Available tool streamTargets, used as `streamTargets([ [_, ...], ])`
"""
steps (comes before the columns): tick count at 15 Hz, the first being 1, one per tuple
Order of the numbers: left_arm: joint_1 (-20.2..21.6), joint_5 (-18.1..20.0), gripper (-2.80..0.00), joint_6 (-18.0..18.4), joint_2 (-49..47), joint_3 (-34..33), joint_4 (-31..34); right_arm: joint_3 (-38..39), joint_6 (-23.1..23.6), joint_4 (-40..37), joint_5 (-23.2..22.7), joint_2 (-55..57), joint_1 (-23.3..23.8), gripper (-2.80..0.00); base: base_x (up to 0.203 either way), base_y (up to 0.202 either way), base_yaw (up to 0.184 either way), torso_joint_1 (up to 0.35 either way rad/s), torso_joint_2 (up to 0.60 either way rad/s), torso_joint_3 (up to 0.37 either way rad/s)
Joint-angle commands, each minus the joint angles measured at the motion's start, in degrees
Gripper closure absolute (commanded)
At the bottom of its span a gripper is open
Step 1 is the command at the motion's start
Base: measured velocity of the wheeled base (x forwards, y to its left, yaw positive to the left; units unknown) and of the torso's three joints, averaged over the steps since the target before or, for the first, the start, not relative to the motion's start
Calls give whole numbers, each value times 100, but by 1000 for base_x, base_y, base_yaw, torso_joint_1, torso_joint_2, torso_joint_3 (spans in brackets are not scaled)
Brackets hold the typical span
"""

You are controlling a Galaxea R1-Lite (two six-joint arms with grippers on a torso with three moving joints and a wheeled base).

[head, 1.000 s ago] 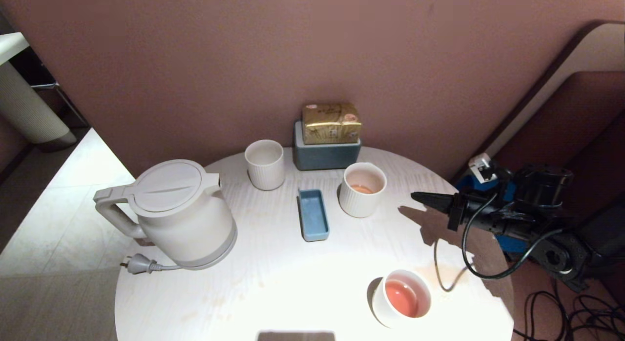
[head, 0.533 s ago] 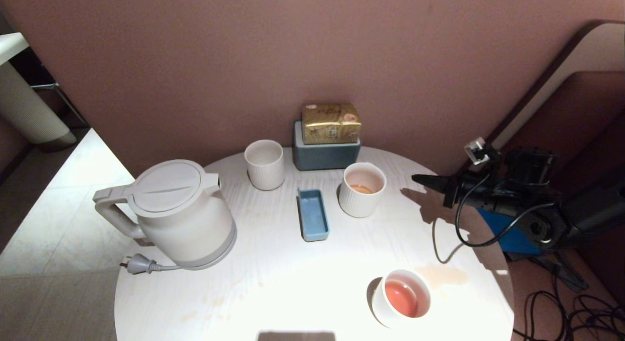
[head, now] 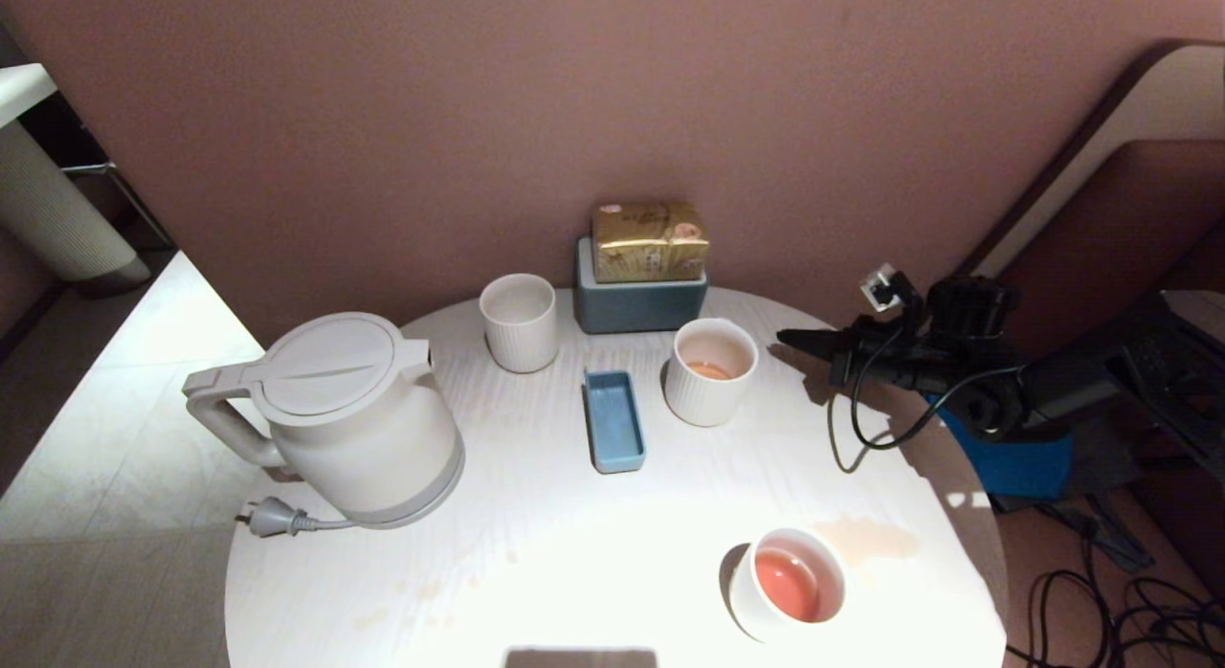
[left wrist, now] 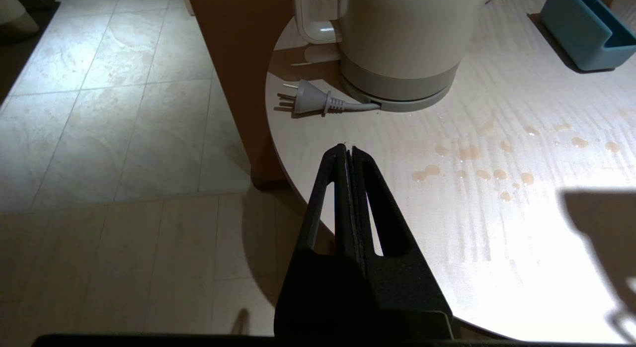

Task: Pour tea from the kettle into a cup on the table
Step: Pick up the cup

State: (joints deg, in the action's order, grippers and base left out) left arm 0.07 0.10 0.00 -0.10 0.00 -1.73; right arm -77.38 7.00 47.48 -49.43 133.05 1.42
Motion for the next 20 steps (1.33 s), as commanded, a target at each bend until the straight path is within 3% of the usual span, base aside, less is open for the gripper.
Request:
streamTargets([
  [1,1,-1,0,0,1,0,-3,-156,38,6,-193,160,-74,0,0,0,0,0,0,0],
  [11,1,-1,0,0,1,0,-3,-709,38,-213,-235,282,-629,0,0,0,0,0,0,0],
  [14,1,-1,0,0,1,0,-3,-1195,30,-568,-234,338,-651,0,0,0,0,0,0,0],
  [20,1,-1,0,0,1,0,-3,-1236,29,-608,-225,362,-661,0,0,0,0,0,0,0],
])
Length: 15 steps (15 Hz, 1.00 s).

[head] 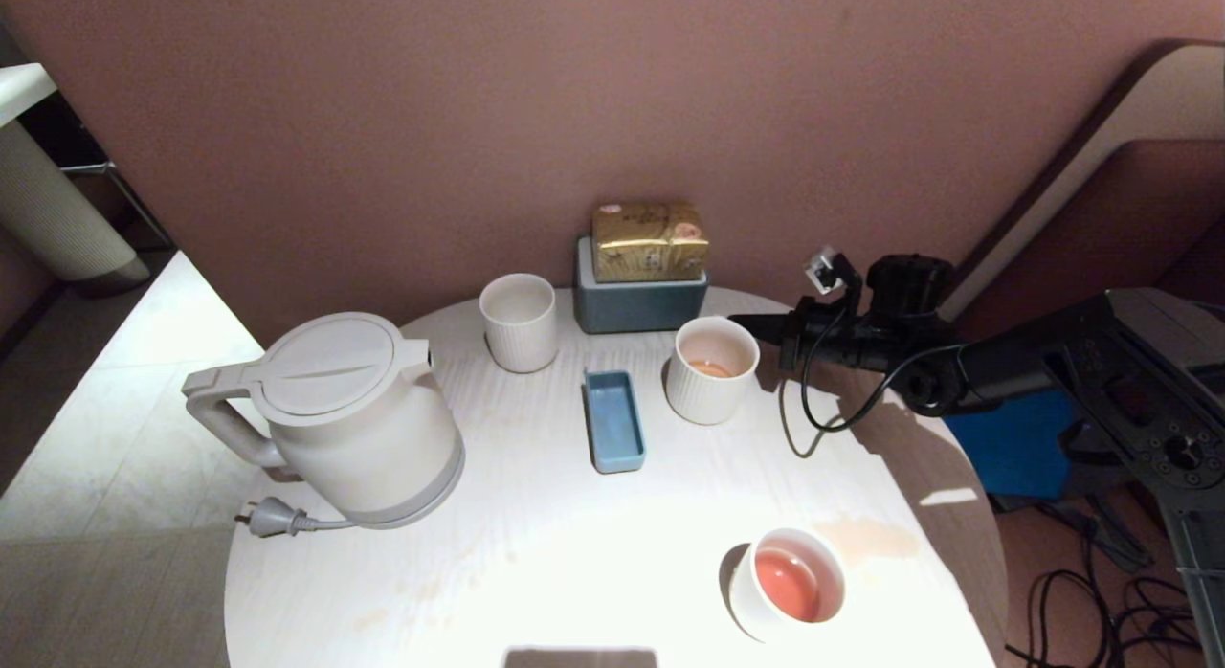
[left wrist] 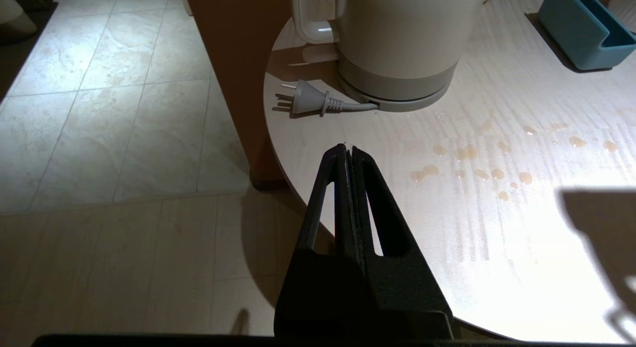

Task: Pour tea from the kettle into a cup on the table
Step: Pick up the cup

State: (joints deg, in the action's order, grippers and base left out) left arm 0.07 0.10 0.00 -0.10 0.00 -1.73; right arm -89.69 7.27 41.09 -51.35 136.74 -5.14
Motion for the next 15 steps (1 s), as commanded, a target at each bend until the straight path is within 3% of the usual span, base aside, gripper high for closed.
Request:
streamTargets([
  [1,1,-1,0,0,1,0,-3,-14,3,30,-42,-7,-4,0,0,0,0,0,0,0],
  [15,1,-1,0,0,1,0,-3,-14,-6,30,-42,-95,66,0,0,0,0,0,0,0],
])
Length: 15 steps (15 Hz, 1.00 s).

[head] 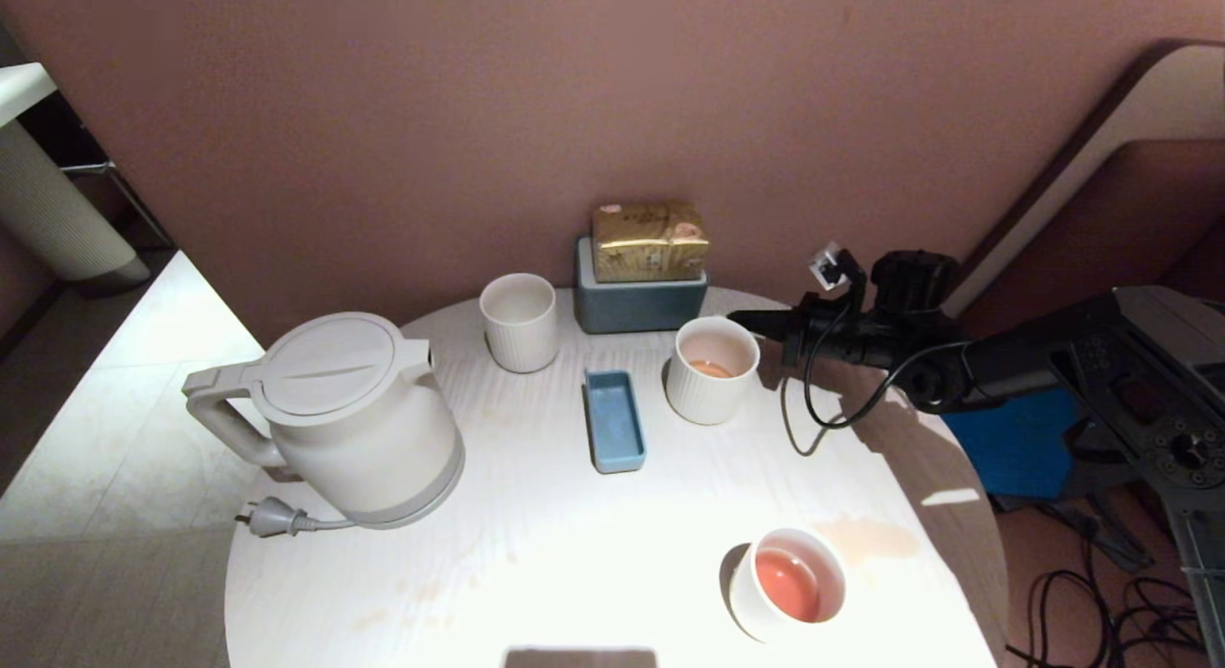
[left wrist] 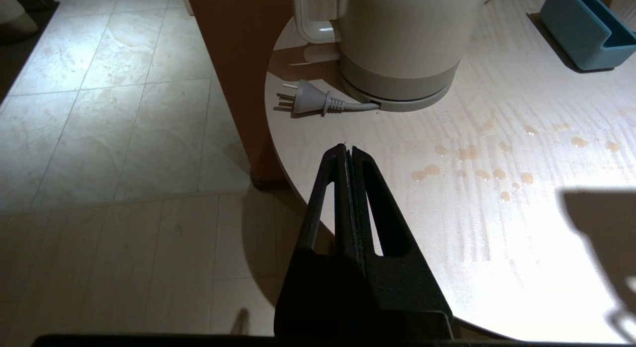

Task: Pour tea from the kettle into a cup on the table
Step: Pick up the cup

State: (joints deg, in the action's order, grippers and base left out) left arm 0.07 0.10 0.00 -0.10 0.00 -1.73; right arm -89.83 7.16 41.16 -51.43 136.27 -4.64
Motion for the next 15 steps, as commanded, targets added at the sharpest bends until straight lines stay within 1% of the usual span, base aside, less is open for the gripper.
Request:
streamTargets([
  [1,1,-1,0,0,1,0,-3,1,5,15,-34,-48,24,0,0,0,0,0,0,0],
  [7,1,-1,0,0,1,0,-3,39,-12,-11,-25,-121,33,0,0,0,0,0,0,0],
  [10,1,-1,0,0,1,0,-3,332,-6,-61,-25,-289,33,0,0,0,0,0,0,0],
  [13,1,-1,0,0,1,0,-3,372,5,-64,-25,-339,42,0,0,0,0,0,0,0],
  [14,1,-1,0,0,1,0,-3,379,5,-64,-25,-346,42,-280,0,0,0,0,0,0],
  [15,1,-1,0,0,1,0,-3,388,5,-64,-25,-355,42,-280,0,0,0,0,0,0],
])
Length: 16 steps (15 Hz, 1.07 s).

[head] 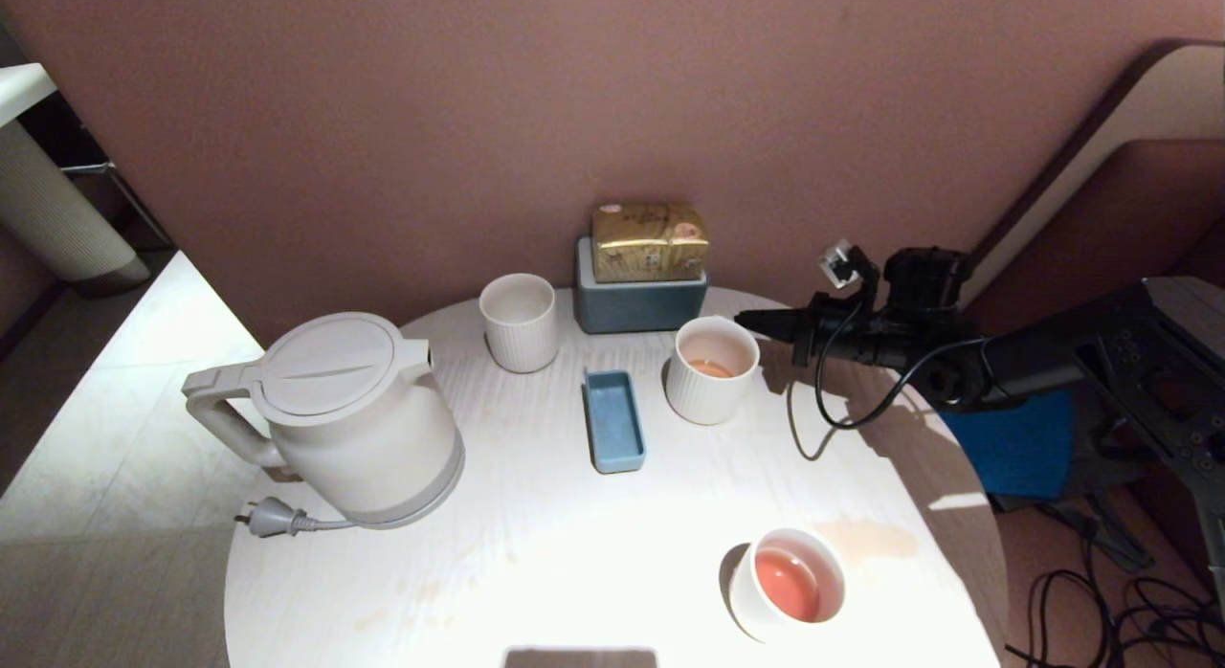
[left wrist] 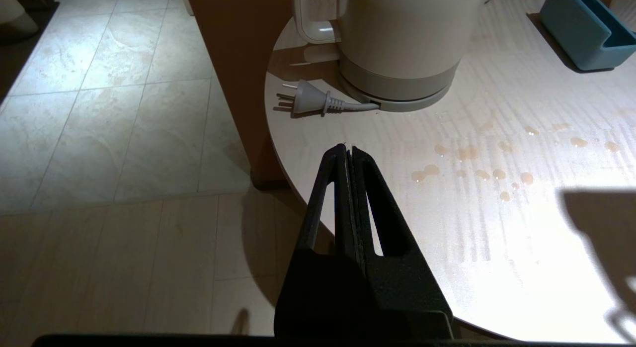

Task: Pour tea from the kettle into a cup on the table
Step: Pick up the cup

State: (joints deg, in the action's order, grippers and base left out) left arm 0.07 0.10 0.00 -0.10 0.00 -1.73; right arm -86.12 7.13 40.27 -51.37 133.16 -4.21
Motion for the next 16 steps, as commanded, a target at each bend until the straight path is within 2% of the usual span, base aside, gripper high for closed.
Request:
streamTargets([
  [1,1,-1,0,0,1,0,-3,39,8,25,-31,-44,5,-280,0,0,0,0,0,0],
  [8,1,-1,0,0,1,0,-3,394,16,53,-31,-168,95,-280,0,0,0,0,0,0],
  [16,1,-1,0,0,1,0,-3,394,8,52,-13,-203,116,-280,0,0,0,0,0,0],
])
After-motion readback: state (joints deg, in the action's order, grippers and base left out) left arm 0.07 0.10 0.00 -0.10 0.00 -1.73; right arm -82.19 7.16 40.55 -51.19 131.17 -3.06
